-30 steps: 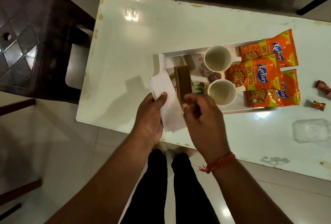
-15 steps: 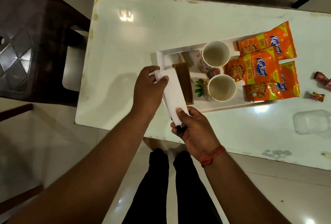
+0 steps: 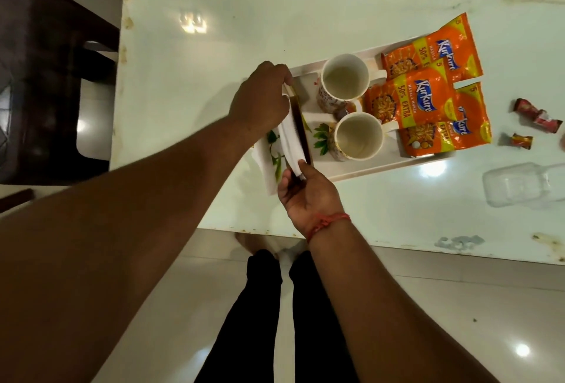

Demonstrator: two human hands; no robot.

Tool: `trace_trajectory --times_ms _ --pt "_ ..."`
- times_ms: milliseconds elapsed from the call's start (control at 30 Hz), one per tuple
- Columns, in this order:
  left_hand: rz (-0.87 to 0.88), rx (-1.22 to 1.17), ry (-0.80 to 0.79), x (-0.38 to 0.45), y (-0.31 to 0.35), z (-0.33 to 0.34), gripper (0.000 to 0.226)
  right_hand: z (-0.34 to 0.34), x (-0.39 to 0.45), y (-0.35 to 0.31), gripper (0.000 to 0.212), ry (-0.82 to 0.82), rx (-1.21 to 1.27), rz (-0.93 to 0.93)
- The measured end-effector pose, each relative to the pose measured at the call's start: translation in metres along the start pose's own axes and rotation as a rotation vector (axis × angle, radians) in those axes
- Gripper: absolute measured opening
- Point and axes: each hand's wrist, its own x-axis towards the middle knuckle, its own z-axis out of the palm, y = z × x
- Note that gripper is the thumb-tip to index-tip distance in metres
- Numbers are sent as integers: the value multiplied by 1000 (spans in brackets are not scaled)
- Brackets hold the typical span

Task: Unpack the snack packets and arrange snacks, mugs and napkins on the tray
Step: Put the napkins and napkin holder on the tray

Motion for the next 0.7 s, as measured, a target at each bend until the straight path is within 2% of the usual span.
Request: trace_trajectory --times_ms 267,700 --pt "46 79 -38 11 8 11 33 4 8 1 8 79 3 -56" --pt "8 134 -72 13 8 9 31 4 9 -3 12 110 -78 -78"
